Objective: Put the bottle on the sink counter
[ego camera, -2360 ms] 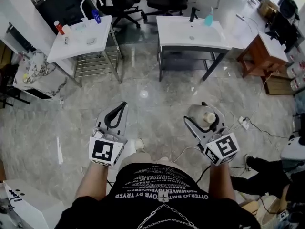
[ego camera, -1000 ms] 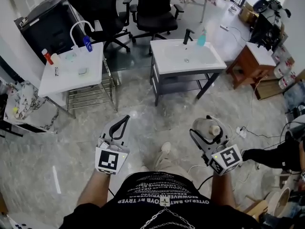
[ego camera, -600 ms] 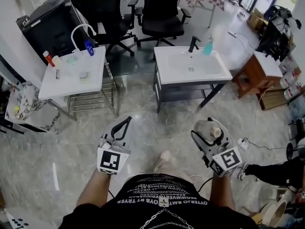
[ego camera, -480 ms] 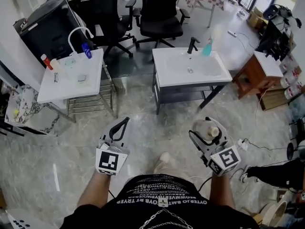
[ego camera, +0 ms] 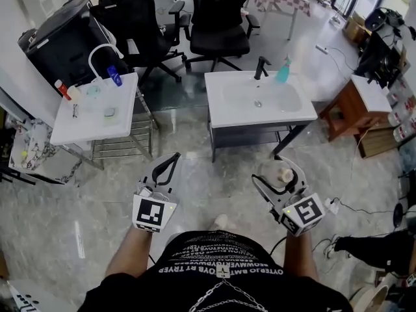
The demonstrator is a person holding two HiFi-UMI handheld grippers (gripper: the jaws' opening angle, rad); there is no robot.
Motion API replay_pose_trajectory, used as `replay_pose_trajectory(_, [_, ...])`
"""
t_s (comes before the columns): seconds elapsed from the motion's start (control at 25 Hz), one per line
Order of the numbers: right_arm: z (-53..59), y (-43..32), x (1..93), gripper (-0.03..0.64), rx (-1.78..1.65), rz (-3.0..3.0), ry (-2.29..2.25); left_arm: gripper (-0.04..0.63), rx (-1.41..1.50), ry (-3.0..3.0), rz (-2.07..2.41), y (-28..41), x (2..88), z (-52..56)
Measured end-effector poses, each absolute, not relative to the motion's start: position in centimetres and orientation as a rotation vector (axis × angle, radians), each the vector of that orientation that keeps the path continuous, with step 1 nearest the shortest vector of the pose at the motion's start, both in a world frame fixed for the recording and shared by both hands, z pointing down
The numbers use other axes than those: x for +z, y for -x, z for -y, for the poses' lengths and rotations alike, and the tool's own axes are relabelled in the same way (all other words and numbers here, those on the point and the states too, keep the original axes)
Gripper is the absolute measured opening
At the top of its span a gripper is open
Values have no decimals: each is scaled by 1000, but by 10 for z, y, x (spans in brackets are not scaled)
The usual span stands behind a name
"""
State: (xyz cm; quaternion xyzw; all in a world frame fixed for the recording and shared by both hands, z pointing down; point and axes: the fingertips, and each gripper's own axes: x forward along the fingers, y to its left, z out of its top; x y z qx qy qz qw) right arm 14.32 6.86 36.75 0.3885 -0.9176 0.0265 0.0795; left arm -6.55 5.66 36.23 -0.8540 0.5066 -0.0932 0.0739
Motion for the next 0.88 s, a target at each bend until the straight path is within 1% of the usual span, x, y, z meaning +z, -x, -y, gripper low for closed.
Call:
replay_pose_trajectory(0.4, [-32,-179,372,331,77,2777,-1091,6,-274,2555,-1574,28,364,-32])
replay_pose_trajectory(0.68, [-18,-177,377,331,88,2796,-1048,6,-296,2549,-1627,33,373,-24])
replay_pose_trajectory(0.88, [-10,-176,377,331,51,2798,-1020,6,-284,2555,-1594,22,372,-8])
